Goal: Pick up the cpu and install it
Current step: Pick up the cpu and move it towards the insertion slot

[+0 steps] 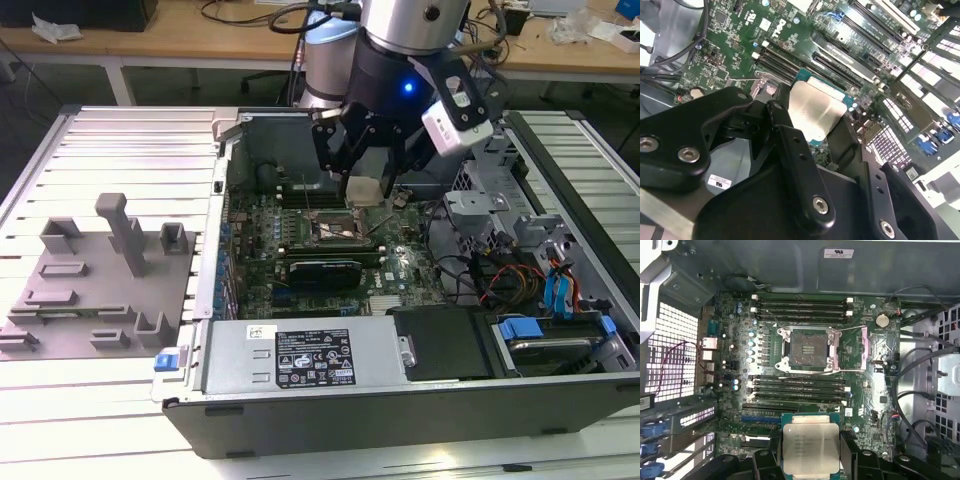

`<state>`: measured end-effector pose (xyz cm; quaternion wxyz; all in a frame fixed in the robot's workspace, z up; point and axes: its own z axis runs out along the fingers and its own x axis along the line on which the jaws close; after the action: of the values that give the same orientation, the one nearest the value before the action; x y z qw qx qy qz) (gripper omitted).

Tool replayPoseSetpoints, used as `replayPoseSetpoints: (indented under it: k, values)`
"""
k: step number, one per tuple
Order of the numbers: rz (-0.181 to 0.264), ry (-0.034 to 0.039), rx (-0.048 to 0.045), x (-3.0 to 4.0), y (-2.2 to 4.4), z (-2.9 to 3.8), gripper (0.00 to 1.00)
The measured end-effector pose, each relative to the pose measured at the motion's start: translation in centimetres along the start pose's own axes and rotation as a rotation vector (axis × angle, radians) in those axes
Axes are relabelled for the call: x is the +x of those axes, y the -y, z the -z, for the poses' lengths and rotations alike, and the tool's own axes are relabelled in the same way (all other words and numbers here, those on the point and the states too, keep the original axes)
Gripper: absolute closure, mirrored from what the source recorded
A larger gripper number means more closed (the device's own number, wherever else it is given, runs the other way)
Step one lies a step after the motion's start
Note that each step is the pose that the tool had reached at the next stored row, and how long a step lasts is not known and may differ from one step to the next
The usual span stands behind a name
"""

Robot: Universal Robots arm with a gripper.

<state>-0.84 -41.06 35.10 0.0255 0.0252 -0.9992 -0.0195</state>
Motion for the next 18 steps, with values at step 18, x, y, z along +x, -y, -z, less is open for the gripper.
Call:
replayPoseSetpoints:
  k: [18]
  values:
    - [0.042,0.0202,0.0034,-0.27,-3.34,-3.36,0.45]
